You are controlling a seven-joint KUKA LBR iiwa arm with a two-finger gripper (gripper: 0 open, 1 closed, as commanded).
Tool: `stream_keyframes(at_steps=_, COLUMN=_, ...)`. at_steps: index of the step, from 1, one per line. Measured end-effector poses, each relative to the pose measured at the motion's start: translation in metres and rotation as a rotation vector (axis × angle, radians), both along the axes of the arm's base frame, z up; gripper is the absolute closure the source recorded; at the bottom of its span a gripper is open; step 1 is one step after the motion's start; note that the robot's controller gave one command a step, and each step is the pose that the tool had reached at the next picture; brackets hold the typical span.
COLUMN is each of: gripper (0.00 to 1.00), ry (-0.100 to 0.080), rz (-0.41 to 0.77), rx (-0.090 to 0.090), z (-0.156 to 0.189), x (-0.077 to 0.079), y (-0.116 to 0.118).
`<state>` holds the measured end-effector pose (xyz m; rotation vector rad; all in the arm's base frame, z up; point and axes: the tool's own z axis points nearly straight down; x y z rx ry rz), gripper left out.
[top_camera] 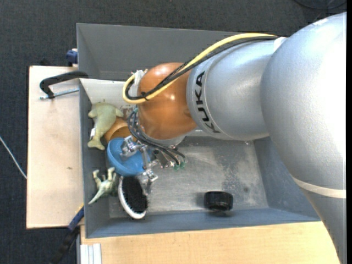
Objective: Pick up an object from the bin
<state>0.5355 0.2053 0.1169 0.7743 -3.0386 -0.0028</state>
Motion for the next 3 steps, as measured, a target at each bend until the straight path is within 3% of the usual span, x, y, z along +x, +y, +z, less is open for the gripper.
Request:
stream_keyframes(at_steps=1, gripper=0.0, ry=-0.015, rz=0.314, rx=-0.007, z=-0.041, x=0.03, y=-0.02)
stream_keyframes(at_steps=2, gripper=1.0, ry=0.005, rz=0.32, rx=-0.008, z=-0.043, x=0.024, y=-0.018)
stream_keyframes(at_steps=3, gripper=1.0, ry=-0.022, rz=0.505, rx=0.003, z=0.092, x=0.056, y=-0.047)
